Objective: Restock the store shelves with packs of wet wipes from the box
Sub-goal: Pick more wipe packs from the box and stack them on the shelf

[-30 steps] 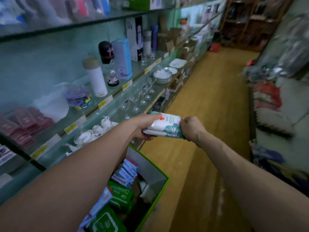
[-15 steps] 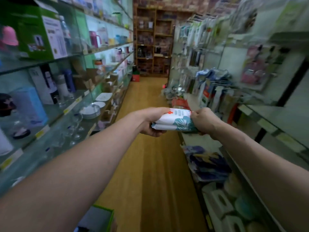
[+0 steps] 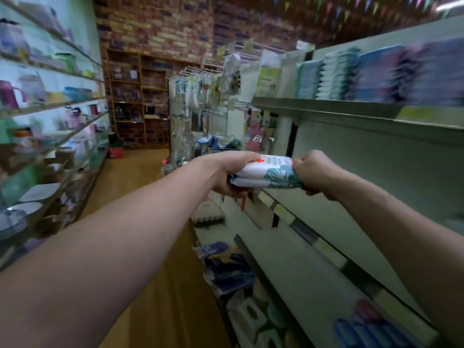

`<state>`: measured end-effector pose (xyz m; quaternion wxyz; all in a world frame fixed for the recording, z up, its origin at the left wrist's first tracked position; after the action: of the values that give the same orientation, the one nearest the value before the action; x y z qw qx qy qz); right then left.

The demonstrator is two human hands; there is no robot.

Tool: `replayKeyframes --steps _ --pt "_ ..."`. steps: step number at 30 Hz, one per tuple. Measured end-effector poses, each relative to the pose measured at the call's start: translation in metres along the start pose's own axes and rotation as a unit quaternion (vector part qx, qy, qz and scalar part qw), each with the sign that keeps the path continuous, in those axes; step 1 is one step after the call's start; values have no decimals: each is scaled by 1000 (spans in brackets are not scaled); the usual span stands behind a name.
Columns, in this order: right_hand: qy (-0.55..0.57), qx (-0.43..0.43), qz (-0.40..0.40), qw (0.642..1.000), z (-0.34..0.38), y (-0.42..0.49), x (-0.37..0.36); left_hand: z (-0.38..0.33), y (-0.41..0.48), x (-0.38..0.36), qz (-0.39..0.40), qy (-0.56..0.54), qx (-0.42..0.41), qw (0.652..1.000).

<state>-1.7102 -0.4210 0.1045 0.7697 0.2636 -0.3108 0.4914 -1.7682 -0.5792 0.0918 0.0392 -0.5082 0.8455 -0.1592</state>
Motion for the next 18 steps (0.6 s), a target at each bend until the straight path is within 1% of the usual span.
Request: replayKeyframes --steps 4,8,14,18 --pt "-1 -12 -39 999 -32 -6 48 -24 6 -51 35 13 -17 999" --pt "-4 -27 -94 995 -55 -6 91 -50 11 -96 60 29 -48 997" --pt "-23 -47 -171 984 -72 -18 150 -88 7 -149 85 19 -92 992" --pt "-38 -52 -208 976 -77 -35 180 -108 0 -177 112 20 -130 985"
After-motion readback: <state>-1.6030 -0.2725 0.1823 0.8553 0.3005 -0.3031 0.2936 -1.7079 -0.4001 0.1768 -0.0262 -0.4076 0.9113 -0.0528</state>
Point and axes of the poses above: each hand's wrist, its own y-axis towards the middle knuckle, its own x-axis out of the back of the hand, z = x × y, the point moved 2 cm from there along y, towards the middle knuckle, and after that the axes turned 3 degrees about -y, right-handed, at the moved point
